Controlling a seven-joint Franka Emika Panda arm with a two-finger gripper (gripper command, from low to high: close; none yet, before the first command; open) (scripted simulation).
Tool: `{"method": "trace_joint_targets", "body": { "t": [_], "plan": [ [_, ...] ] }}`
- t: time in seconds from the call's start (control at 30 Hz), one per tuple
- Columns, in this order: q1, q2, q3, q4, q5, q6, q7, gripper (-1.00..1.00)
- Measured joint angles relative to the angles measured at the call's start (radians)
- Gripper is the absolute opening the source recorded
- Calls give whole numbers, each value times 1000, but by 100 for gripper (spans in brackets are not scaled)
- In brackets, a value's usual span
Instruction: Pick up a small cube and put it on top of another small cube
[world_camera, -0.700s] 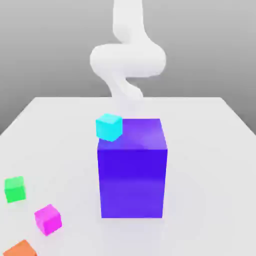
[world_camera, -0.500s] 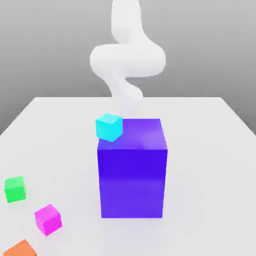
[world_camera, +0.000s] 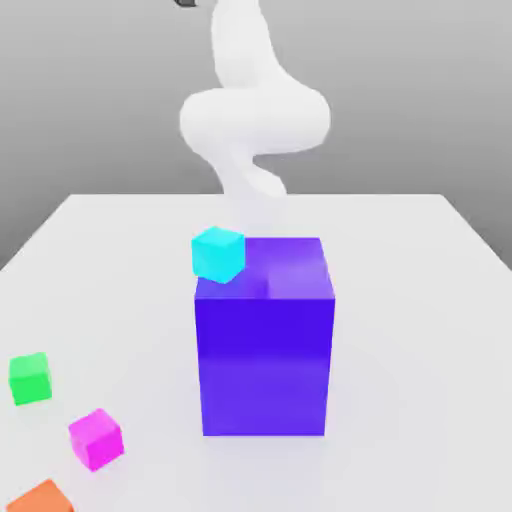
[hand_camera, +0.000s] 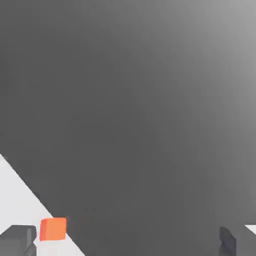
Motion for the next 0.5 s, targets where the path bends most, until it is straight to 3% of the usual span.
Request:
{"method": "trace_joint_targets", "body": {
  "t": [0.5],
  "plan": [
    [144,-47,-306,-37,-229,-44,-706,0]
  ]
}}
